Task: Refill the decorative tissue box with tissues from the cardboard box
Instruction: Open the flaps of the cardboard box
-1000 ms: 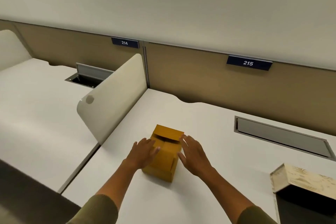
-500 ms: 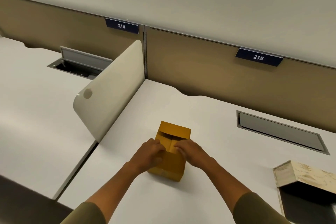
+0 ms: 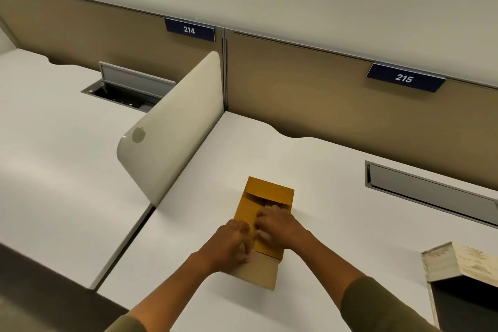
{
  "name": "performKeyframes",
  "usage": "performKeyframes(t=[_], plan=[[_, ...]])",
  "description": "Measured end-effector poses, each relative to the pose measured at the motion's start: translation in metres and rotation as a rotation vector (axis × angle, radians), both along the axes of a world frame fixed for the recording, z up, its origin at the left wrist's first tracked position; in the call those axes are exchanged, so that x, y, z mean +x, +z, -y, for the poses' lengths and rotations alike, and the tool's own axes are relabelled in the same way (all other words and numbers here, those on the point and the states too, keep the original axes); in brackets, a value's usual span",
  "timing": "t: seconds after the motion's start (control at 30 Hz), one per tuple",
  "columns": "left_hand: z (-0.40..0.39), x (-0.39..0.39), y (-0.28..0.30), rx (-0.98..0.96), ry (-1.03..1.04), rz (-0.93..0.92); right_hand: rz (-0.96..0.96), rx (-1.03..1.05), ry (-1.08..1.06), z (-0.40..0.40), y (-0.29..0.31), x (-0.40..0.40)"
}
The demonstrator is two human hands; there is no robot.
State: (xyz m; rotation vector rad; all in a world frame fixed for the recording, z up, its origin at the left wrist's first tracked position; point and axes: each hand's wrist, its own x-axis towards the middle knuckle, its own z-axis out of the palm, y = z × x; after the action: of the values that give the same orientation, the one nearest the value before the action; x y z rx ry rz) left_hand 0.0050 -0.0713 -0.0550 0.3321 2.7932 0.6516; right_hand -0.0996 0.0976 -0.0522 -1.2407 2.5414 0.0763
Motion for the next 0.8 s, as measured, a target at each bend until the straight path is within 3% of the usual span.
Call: performKeyframes(t=[0.27, 0.37, 0.53, 0.8], plan=[[-0.013, 0.0, -0.017, 0.011, 0.088, 0.072, -0.143, 0.018, 0.068, 0.0, 0.0, -0.004], [-0.019, -0.004, -0.015, 0.004, 0.128, 0.019, -0.16, -0.054, 0.073, -0.005, 0.008, -0.009], [-0.027, -0.01, -0.02, -0.128, 0.185, -0.008, -0.195, -0.231, -0.004, -0.031, 0.027, -0.014], [-0.051, -0.041, -0.02, -0.383, 0.101, -0.009, -0.207, -0.206, -0.141, -0.08, 0.043, -0.003]])
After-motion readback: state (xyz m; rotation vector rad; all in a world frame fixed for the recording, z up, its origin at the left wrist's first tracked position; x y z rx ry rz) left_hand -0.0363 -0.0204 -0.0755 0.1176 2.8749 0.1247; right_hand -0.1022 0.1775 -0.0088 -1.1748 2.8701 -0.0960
